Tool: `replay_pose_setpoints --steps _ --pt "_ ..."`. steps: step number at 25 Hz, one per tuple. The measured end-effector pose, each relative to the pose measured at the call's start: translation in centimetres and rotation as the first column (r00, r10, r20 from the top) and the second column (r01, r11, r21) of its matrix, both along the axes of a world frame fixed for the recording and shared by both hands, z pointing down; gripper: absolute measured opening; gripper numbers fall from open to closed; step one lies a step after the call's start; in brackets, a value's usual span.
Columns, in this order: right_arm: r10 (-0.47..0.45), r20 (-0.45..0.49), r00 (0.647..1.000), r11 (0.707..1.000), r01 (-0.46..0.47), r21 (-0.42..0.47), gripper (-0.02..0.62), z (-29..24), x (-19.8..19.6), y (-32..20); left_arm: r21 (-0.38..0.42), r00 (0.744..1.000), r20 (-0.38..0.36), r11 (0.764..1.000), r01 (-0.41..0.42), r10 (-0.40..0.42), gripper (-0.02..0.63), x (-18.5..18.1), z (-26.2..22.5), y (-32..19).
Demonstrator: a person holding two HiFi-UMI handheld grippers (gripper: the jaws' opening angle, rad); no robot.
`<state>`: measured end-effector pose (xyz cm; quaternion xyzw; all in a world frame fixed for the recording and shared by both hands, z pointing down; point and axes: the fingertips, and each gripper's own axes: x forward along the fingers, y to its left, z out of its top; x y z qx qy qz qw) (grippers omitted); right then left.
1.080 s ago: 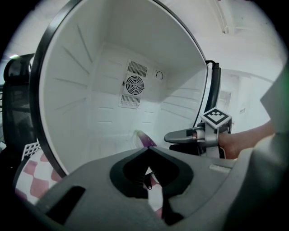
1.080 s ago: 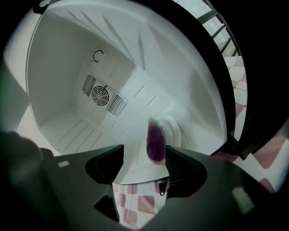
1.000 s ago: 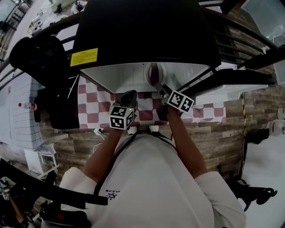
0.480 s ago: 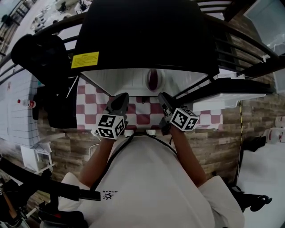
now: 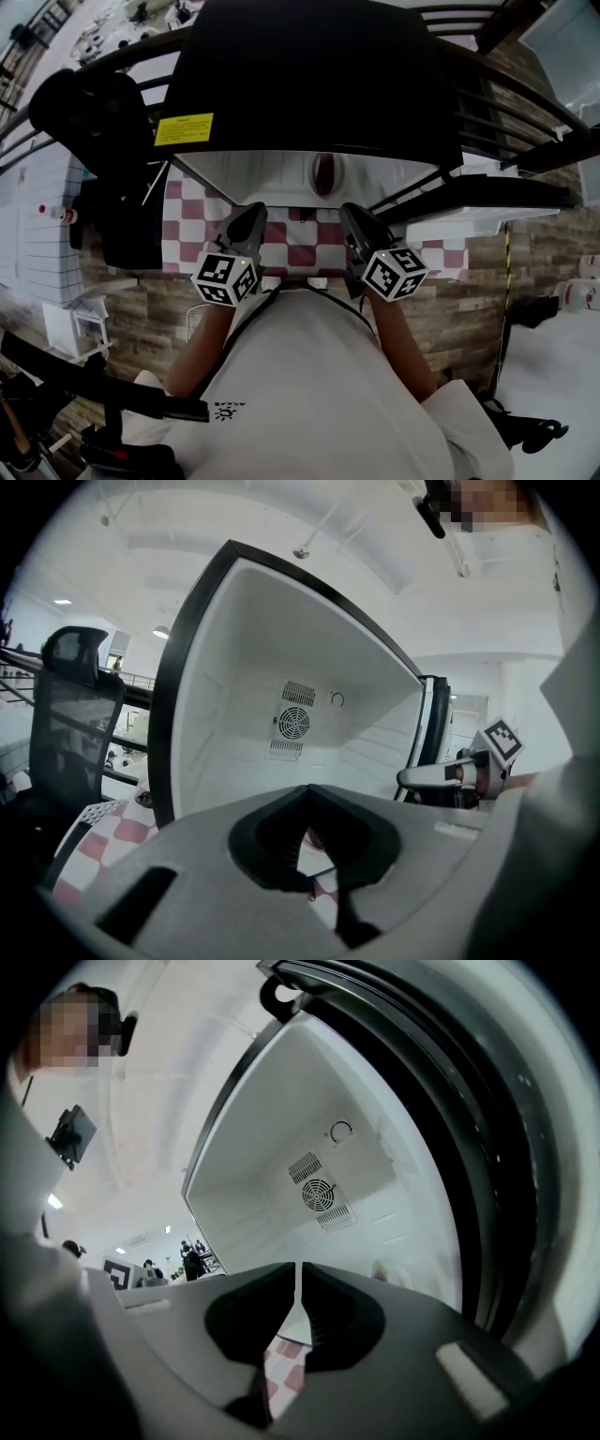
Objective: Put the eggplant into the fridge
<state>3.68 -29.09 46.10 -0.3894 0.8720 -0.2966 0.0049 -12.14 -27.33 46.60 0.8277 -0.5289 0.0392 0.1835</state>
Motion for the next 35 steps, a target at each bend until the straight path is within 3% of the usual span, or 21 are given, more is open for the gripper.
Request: replay_pose_setpoints --steps 8,18,35 --pt "-0.026 -0.137 0.990 0.994 0.041 0.104 0.006 -1.6 0.3 1.7 0.015 1.000 0.016 1.000 0.006 -0.006 0.005 -0.8 -1.0 0.6" --pt "-0.038 -0.199 0.979 0.981 0.074 0.179 0.006 -3.2 -0.3 3.6 0.067 1.000 0.014 0.998 -0.014 0.013 0.005 -0.2 -3.2 1.6" --pt "-0.029 -0.220 0.975 0.982 0.069 0.177 0.005 -2.7 -0.6 3.8 0.016 1.000 0.000 1.000 -0.017 0.017 0.003 -0.3 -1.6 1.2"
